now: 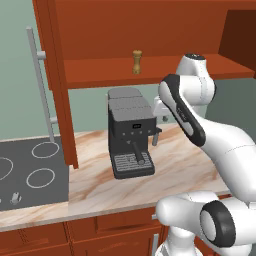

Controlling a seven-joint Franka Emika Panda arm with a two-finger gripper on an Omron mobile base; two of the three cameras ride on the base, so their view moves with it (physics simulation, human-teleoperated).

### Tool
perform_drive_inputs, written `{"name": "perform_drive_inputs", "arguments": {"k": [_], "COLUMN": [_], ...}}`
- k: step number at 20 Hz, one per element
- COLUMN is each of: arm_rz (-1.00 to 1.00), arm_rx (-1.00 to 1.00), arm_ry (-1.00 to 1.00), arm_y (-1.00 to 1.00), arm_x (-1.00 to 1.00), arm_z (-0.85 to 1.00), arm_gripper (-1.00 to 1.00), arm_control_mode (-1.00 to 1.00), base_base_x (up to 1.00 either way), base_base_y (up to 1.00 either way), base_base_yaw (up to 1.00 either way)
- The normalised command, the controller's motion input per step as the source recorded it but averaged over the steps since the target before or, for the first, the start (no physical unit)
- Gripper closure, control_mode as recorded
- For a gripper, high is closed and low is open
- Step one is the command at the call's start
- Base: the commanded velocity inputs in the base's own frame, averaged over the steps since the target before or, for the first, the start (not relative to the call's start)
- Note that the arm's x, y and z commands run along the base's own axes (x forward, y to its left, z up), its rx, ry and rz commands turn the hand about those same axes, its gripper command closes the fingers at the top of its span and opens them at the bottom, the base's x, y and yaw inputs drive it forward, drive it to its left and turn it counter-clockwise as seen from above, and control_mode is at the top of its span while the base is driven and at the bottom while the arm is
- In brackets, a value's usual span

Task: Retrieve the shaker from the cabinet and place it next the steak on a plate on the dining table.

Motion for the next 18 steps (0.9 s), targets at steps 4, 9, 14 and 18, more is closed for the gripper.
{"name": "perform_drive_inputs", "arguments": {"k": [4, 9, 14, 18], "arm_rz": [0.02, 0.03, 0.00, 0.03], "arm_rx": [0.00, 0.00, 0.02, 0.06], "arm_ry": [0.00, -0.16, -0.36, -0.43], "arm_y": [0.08, 0.05, 0.00, 0.01], "arm_x": [-0.16, -0.66, -0.68, -0.56], "arm_z": [0.00, 0.08, 0.57, 0.66], "arm_gripper": [-1.00, -1.00, -1.00, -1.00], "arm_control_mode": [-1.00, -1.00, -1.00, -1.00], "base_base_x": [0.00, 0.00, 0.00, 0.00], "base_base_y": [0.00, 0.00, 0.00, 0.00], "base_base_yaw": [0.00, 0.00, 0.00, 0.00]}}
